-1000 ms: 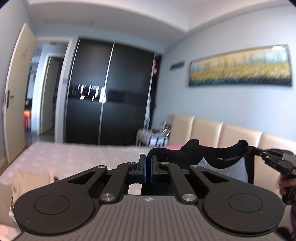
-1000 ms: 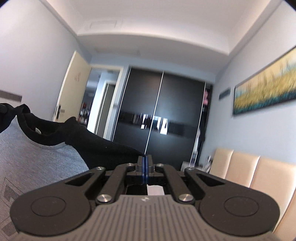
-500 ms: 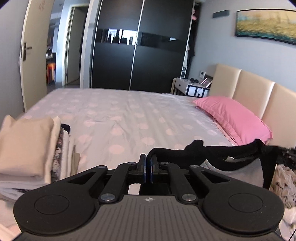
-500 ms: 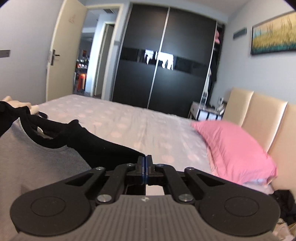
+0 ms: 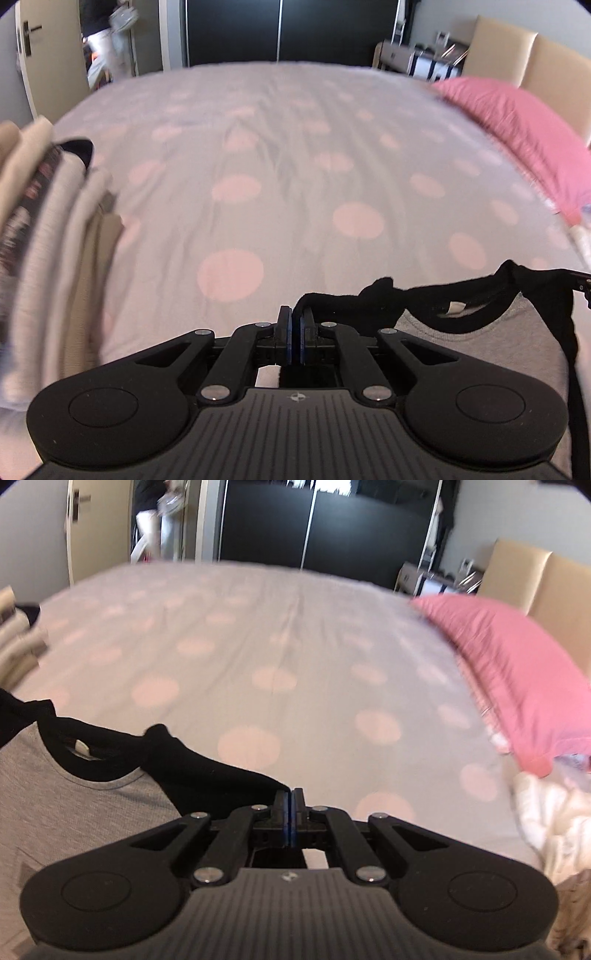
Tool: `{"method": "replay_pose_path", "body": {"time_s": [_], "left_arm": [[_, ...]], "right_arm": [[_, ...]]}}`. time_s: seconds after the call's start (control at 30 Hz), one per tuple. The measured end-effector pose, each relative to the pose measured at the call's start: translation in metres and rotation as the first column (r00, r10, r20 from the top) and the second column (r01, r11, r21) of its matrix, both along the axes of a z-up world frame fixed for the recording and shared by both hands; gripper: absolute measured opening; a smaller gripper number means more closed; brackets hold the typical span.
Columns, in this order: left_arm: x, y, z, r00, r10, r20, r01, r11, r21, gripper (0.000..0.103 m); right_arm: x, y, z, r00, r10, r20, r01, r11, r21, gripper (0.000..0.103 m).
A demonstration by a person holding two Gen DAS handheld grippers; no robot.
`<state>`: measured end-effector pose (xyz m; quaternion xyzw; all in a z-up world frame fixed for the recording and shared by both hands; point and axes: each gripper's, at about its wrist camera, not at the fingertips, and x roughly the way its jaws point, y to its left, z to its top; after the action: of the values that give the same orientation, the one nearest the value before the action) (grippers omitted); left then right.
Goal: Fold clothes
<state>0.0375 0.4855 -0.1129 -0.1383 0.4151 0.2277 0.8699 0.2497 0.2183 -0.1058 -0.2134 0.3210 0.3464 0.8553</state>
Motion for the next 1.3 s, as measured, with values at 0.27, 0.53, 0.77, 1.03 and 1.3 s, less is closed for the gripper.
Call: {"method": "replay_pose_path", "body": {"time_s": [0.27, 0.53, 0.77, 1.03, 1.3], "left_arm": [[0.018, 0.020, -0.042, 0.995, 0.041, -0.090, -0.051, 0.993, -0.110, 0.012], [-0.031, 0.019, -0.011, 0.998, 0.063, -0.016, -0.065, 0.986, -0.153, 0.044], [-0.091, -0.023, 0.036, 1.000, 0.002, -0.005, -0.003, 0.986, -0.168, 0.048], [-0.150, -0.061, 0.046, 0.999, 0.025, -0.042, -0.036, 0.960, -0.278, 0.048], [-0.188, -0.079, 0.056, 0.998, 0.046, -0.053, -0.060, 0.951, -0.304, 0.048]], "right_arm": [[0.020, 0.020, -0.055, 0.990, -0.022, -0.142, 0.012, 0.997, -0.073, 0.006], [0.030, -0.033, -0.029, 0.976, -0.144, -0.165, 0.147, 0.989, 0.006, 0.048], [-0.005, -0.105, -0.003, 0.951, -0.156, -0.269, 0.161, 0.987, -0.002, 0.052], [-0.063, -0.168, 0.004, 0.884, -0.183, -0.429, 0.145, 0.982, -0.120, 0.057], [-0.121, -0.205, -0.014, 0.824, -0.195, -0.531, 0.125, 0.978, -0.166, 0.054]]}}
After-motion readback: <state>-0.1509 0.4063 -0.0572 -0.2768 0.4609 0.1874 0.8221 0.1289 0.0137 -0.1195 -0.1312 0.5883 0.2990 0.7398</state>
